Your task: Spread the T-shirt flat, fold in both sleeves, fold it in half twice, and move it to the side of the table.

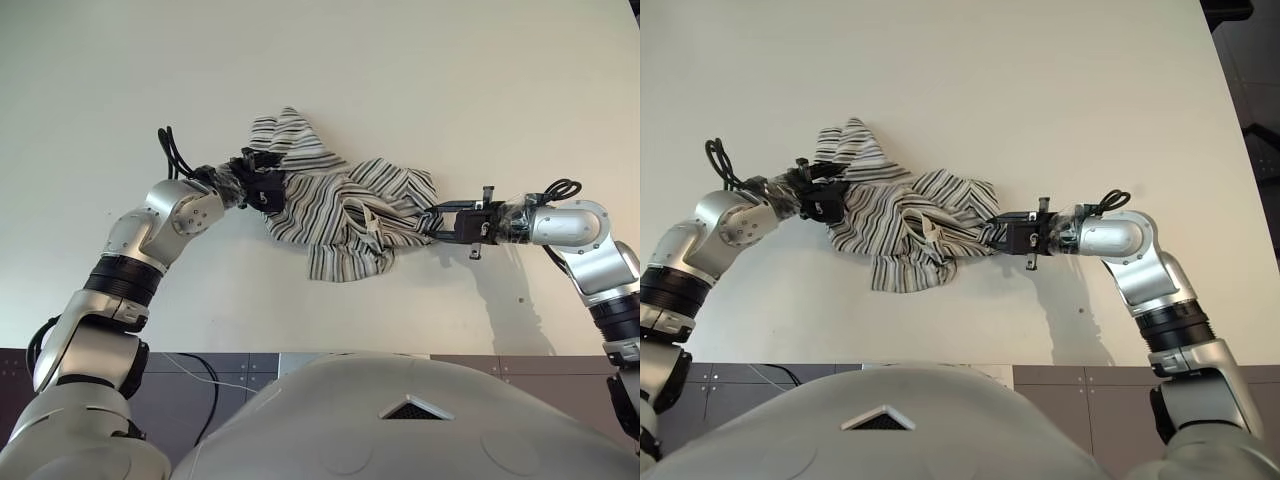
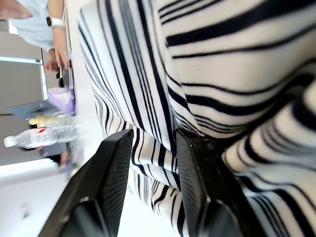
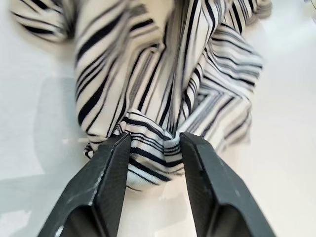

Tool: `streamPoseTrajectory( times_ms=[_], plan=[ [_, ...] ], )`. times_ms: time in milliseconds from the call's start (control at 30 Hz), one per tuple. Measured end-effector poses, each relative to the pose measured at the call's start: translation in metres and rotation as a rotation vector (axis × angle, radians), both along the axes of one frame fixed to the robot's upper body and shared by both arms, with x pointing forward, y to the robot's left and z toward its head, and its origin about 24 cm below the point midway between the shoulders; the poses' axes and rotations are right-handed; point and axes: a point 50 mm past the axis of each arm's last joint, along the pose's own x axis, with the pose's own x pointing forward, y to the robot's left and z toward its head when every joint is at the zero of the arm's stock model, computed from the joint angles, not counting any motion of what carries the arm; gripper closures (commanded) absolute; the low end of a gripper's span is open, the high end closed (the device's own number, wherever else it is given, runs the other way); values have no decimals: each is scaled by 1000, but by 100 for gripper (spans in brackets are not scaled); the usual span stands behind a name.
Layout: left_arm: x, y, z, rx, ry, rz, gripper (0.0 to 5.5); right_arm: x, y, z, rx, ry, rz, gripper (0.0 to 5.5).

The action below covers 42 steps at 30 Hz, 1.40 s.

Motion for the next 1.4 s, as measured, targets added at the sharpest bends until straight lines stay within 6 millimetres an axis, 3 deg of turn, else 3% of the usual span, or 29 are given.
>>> streamPoseTrajectory(
  times_ms=[100, 200, 267, 367, 467, 600, 667, 800, 967, 1100, 1233, 1400],
  plan=[
    [9, -2, -1, -19, -83, 51, 392, 2, 2, 1, 21, 23, -25, 369],
    [9, -17, 4, -128, -123, 38, 392, 2, 1, 4, 18, 32, -18, 369],
    [7, -44, 31, -316, -191, -38, 392, 1, -3, 6, -2, 26, -14, 369],
    [1, -57, 69, -414, -235, -114, 392, 0, -9, 9, -29, 7, -11, 369],
    [-41, -61, 84, -423, -143, -227, 392, -2, -15, 22, -26, -53, 5, 369],
    [-124, -45, 42, -377, 195, -276, 392, -22, -14, 29, 20, -46, 76, 369],
    [-142, -44, 32, -384, 273, -280, 392, -27, -11, 25, 32, -36, 86, 369],
    [-142, -43, 4, -338, 318, -267, 392, -16, 7, 17, 131, -85, 28, 369],
    [-143, -37, -1, -337, 309, -288, 392, 8, 11, 22, 138, -156, 13, 369],
    [-142, -17, 4, -261, 307, -326, 392, 5, 5, -9, 4, -132, 66, 369],
    [-135, 6, 11, -177, 301, -324, 392, 6, 0, -9, -38, -191, 118, 369],
    [-123, 38, 20, -54, 298, -295, 392, 2, -32, 1, -155, -208, 109, 369]
  ],
)
